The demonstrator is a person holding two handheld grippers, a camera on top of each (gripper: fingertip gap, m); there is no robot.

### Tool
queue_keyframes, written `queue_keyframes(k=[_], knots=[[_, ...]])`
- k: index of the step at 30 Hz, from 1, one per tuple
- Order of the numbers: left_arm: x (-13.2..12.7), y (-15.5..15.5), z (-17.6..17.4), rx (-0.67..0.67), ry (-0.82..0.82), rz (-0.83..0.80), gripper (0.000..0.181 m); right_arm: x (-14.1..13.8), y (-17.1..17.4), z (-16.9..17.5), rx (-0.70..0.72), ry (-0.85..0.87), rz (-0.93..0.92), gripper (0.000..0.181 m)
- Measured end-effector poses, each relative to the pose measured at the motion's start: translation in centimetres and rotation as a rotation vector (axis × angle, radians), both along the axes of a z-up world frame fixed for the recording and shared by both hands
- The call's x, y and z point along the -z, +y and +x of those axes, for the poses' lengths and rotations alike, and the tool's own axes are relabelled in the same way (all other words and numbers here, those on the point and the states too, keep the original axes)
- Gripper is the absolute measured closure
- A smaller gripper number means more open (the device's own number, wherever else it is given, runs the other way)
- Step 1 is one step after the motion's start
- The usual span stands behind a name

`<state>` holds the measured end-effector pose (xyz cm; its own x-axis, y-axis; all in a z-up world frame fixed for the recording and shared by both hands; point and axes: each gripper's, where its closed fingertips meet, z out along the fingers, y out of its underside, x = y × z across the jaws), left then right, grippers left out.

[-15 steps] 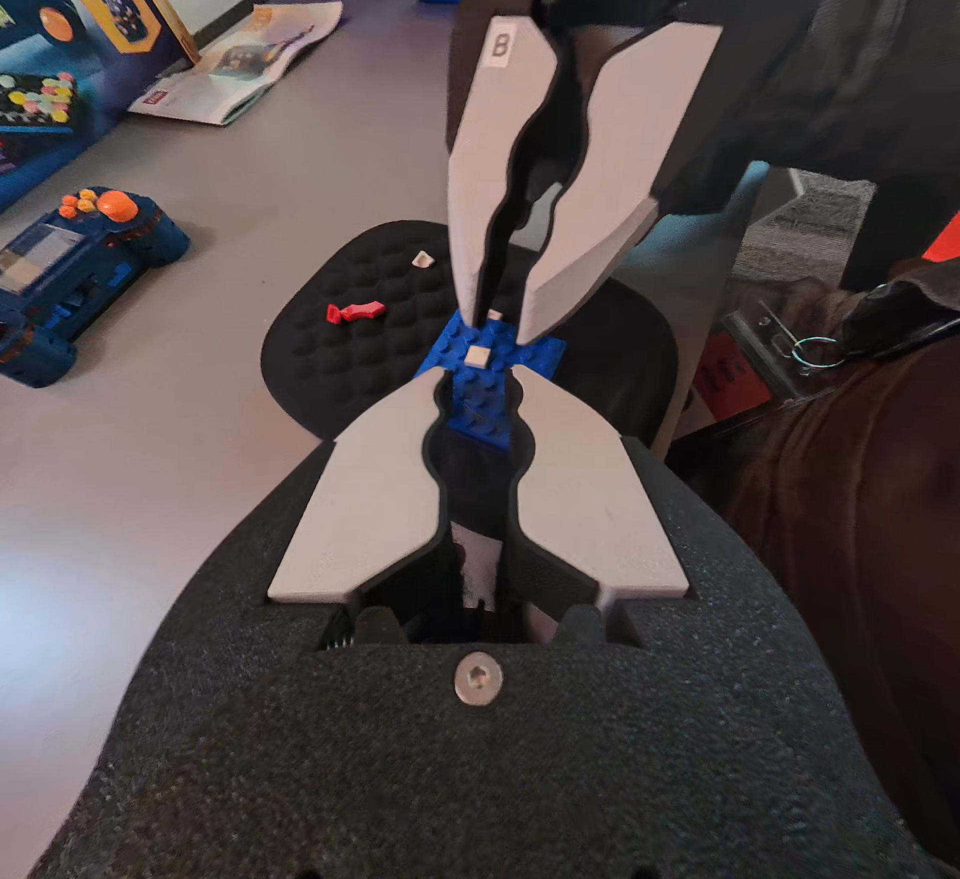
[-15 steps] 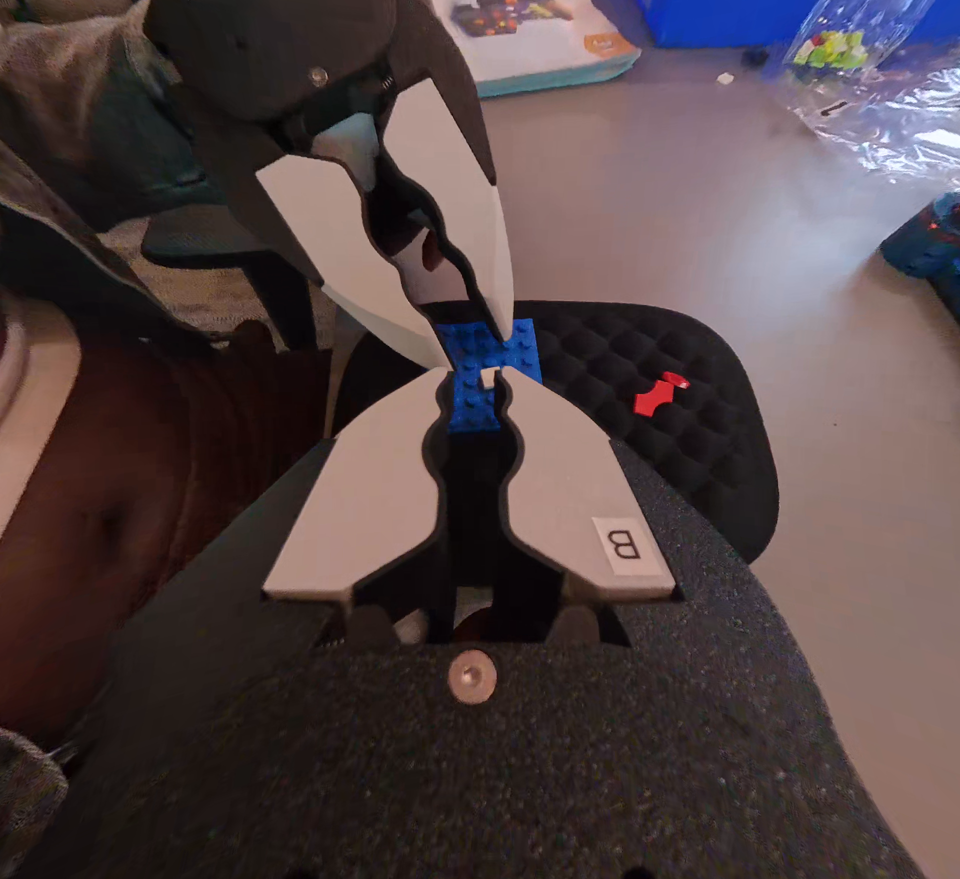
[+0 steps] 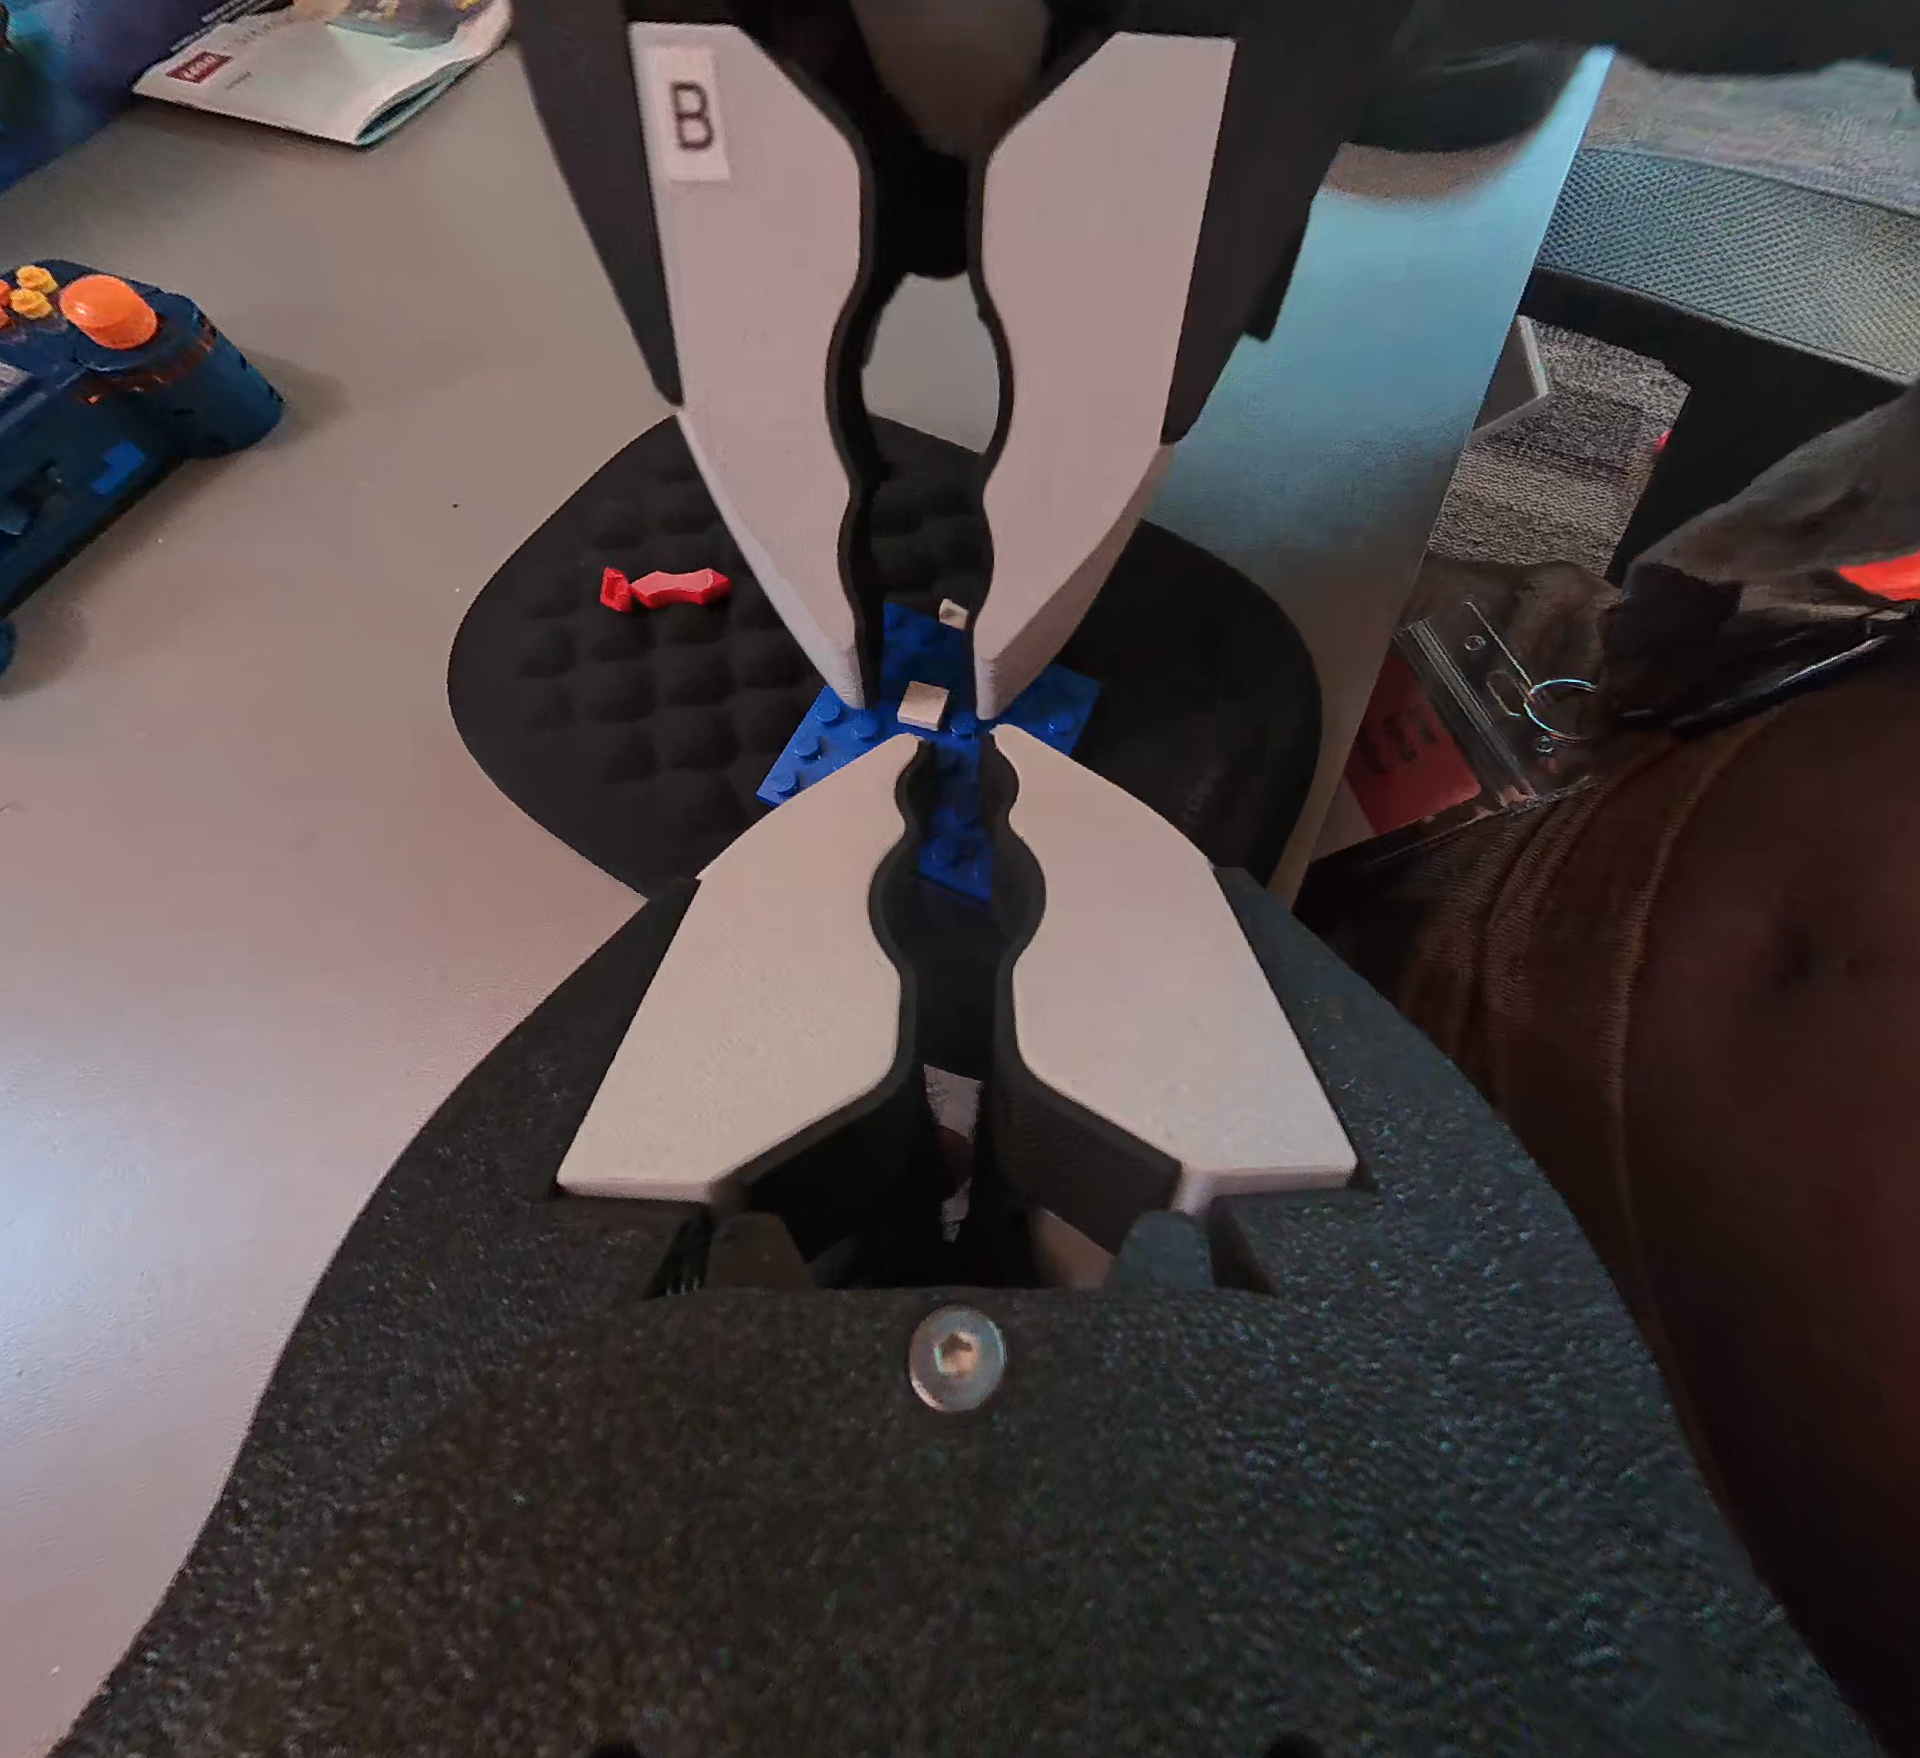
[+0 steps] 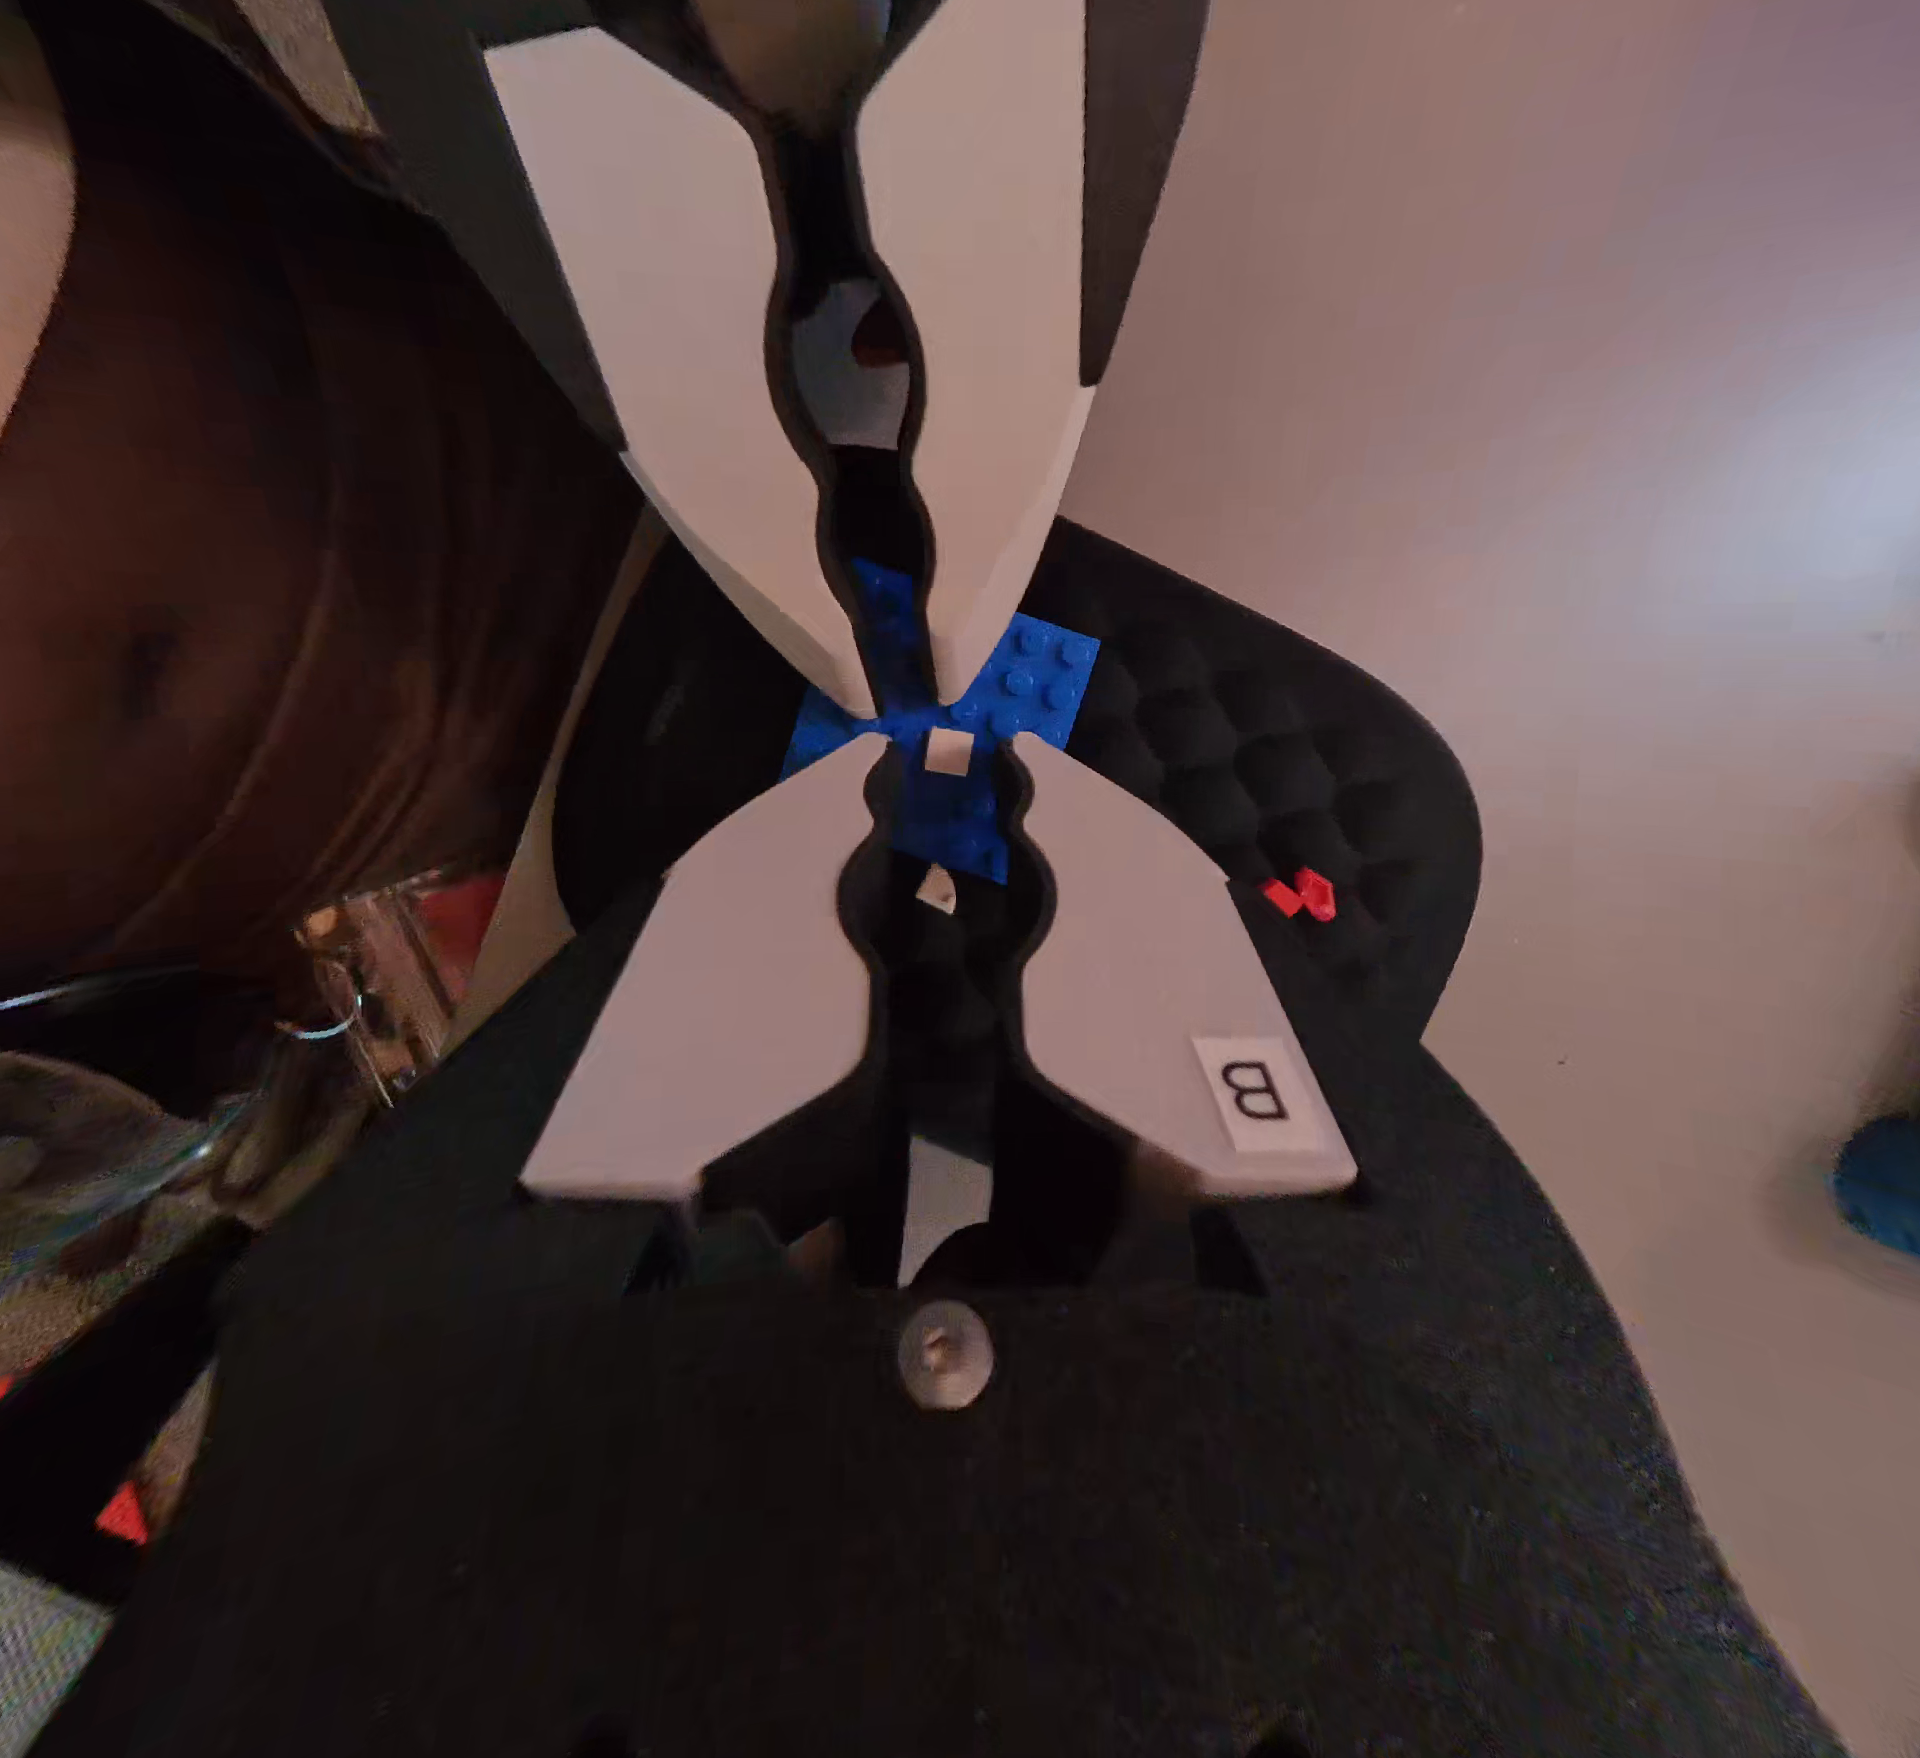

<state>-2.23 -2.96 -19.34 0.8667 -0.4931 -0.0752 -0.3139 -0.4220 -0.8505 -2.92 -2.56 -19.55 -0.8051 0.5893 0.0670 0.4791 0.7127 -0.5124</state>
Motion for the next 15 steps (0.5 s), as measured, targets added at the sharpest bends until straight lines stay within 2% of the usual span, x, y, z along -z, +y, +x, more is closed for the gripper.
queue_keyframes(k=[3, 7, 15], knots=[[0.07, 0.17, -0.13, -0.017, 0.023, 0.009, 0.176, 0.11, -0.18, 0.01, -0.099, -0.043, 0.114, 0.164], [0.09, 0.16, -0.14, -0.015, 0.019, 0.007, 0.176, 0.14, -0.3, 0.03, -0.149, -0.095, 0.141, 0.17], [0.18, 0.19, -0.14, -0.019, 0.038, 0.013, 0.176, 0.26, -0.29, -0.06, -0.151, -0.14, 0.169, 0.173]])
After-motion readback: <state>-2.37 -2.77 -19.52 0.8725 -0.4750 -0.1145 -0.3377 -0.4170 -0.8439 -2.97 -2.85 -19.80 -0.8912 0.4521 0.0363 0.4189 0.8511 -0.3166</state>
